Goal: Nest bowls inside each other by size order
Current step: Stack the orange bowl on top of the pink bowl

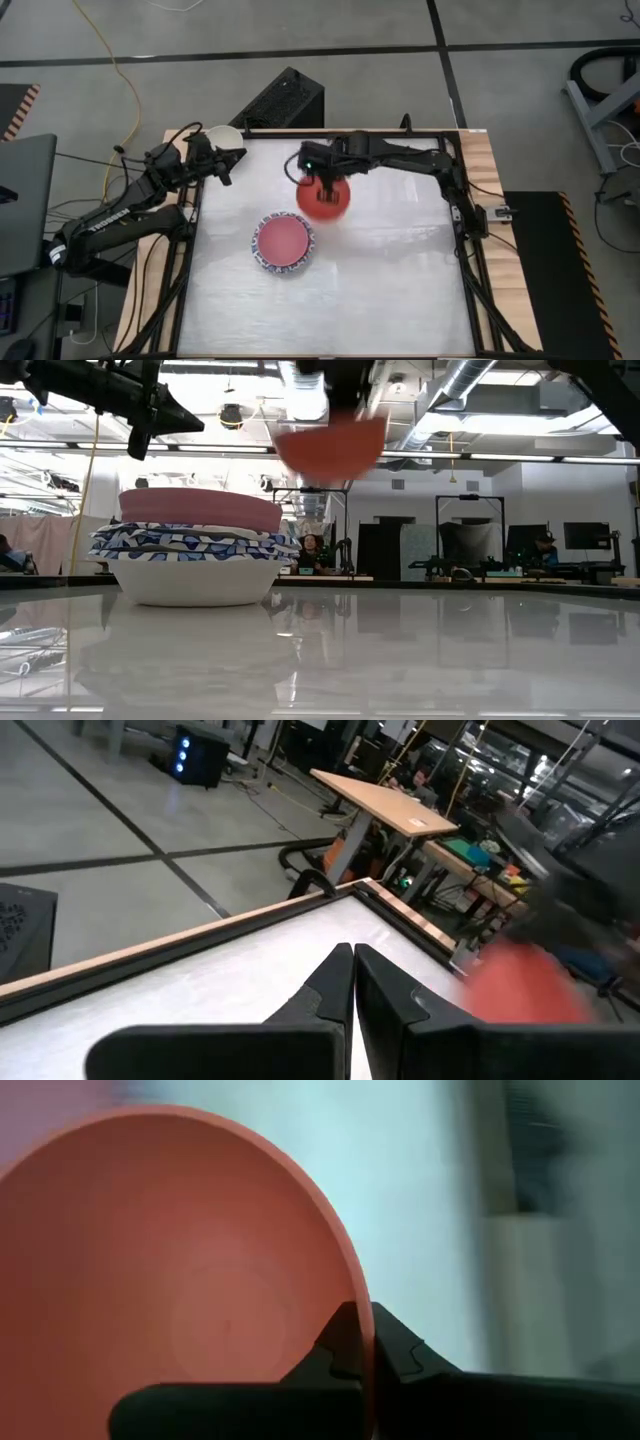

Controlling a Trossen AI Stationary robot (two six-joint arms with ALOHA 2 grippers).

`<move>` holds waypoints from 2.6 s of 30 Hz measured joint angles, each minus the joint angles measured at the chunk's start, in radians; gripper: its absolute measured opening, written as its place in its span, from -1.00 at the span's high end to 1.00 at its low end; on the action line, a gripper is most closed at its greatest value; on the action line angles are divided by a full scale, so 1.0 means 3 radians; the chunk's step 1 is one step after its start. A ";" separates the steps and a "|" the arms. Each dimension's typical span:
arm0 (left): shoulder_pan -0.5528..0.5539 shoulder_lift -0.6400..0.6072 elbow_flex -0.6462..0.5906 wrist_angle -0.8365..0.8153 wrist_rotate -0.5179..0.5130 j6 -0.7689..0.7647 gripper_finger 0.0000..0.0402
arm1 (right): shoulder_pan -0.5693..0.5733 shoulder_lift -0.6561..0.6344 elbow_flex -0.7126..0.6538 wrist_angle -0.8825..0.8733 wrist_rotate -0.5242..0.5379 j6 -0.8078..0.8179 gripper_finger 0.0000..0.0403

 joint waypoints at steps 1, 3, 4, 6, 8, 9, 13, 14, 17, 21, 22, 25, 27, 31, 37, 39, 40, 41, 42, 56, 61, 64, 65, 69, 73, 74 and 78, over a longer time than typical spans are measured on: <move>0.0000 0.0000 0.0000 0.0000 0.0000 -0.0005 0.99 | -0.0034 0.0011 -0.0007 0.0028 0.0326 -0.0014 0.96; 0.0000 0.0000 0.0000 0.0000 0.0002 -0.0073 0.99 | -0.0099 0.0007 -0.0008 0.0311 0.0668 -0.0213 0.96; 0.0000 0.0000 0.0000 0.0001 -0.0003 -0.0112 0.99 | -0.0129 -0.0004 0.0000 0.0541 0.0702 -0.0337 0.96; 0.0000 0.0000 0.0000 0.0001 -0.0048 -0.0148 0.99 | -0.0162 -0.0016 0.0007 0.1001 0.0585 -0.0665 0.96; 0.0000 0.0000 0.0000 0.0001 -0.0138 -0.0138 0.99 | -0.0161 -0.0011 0.0005 0.1374 0.0332 -0.0965 0.96; 0.0000 0.0000 0.0000 0.0002 -0.0182 -0.0109 0.99 | -0.0152 -0.0003 0.0001 0.1550 0.0190 -0.1055 0.96; 0.0000 0.0000 0.0000 -0.0004 -0.0235 0.0087 0.99 | -0.0118 -0.0003 0.0001 0.1921 -0.0895 -0.1087 0.96; 0.0000 0.0000 0.0000 -0.0005 -0.0235 0.0105 0.99 | -0.0099 -0.0008 0.0003 0.1912 -0.1142 -0.1062 0.96; 0.0000 0.0001 0.0000 -0.0005 -0.0231 0.0014 0.99 | -0.0037 -0.0008 0.0003 0.1726 -0.1712 -0.0953 0.96; 0.0000 0.0001 0.0000 -0.0006 -0.0127 -0.0123 0.99 | 0.0008 -0.0005 0.0002 0.1146 -0.2055 -0.0638 0.96; 0.0000 0.0001 0.0000 -0.0007 -0.0070 -0.0140 0.99 | 0.0008 -0.0006 0.0002 0.0939 -0.2016 -0.0576 0.96; -0.0001 0.0017 0.0000 -0.0018 0.0036 -0.0142 0.99 | 0.0001 -0.0005 0.0002 0.0434 -0.1190 -0.0488 0.96; -0.0001 0.0021 0.0000 -0.0030 0.0081 -0.0100 0.99 | -0.0023 -0.0001 -0.0001 0.0318 -0.0452 -0.0491 0.96; -0.0001 0.0019 0.0000 -0.0024 0.0079 -0.0081 0.99 | -0.0089 -0.0005 0.0000 0.0642 0.0512 -0.0662 0.96; 0.0000 0.0018 0.0000 0.0017 -0.0002 -0.0043 0.99 | -0.0136 -0.0005 0.0000 0.1691 -0.0154 -0.0958 0.96; 0.0000 0.0019 0.0000 0.0010 -0.0001 0.0086 0.99 | -0.0121 -0.0005 0.0002 0.1971 -0.0760 -0.0893 0.96; 0.0000 0.0018 0.0000 0.0010 0.0002 0.0155 0.99 | -0.0105 -0.0005 0.0002 0.2034 -0.1072 -0.0850 0.96; 0.0000 0.0018 0.0000 0.0010 0.0021 0.0226 0.99 | -0.0083 -0.0005 0.0002 0.2043 -0.1380 -0.0804 0.96; 0.0000 0.0019 0.0000 0.0008 0.0061 0.0293 0.99 | -0.0054 -0.0005 0.0002 0.2013 -0.1637 -0.0758 0.96; 0.0000 0.0019 0.0000 0.0005 0.0445 0.0191 0.99 | 0.0131 -0.0005 0.0002 0.0174 -0.0154 0.0037 0.96; 0.0000 0.0018 0.0000 0.0012 0.0286 0.0206 0.99 | 0.0028 -0.0005 0.0002 0.0775 0.0551 -0.0357 0.96; 0.0000 0.0018 0.0000 0.0032 0.0201 0.0243 0.99 | -0.0019 -0.0005 0.0002 0.1330 0.0160 -0.0585 0.96; 0.0000 0.0018 0.0000 0.0046 0.0181 0.0303 0.99 | -0.0031 -0.0005 0.0002 0.1501 -0.0009 -0.0610 0.96; 0.0000 0.0018 0.0000 0.0210 0.0222 0.0590 0.99 | -0.0008 -0.0005 0.0003 0.1889 -0.0814 -0.0648 0.96; 0.0000 0.0019 0.0000 0.0394 0.0445 0.0828 0.99 | 0.0094 -0.0005 0.0003 0.1734 -0.1572 -0.0571 0.96; 0.0000 0.0019 0.0000 0.0449 0.0519 0.0844 0.99 | 0.0115 -0.0005 0.0003 0.1654 -0.1678 -0.0498 0.96; 0.0000 0.0018 0.0000 0.0600 0.0896 0.0775 0.99 | 0.0156 -0.0006 0.0004 0.1093 -0.1914 -0.0205 0.96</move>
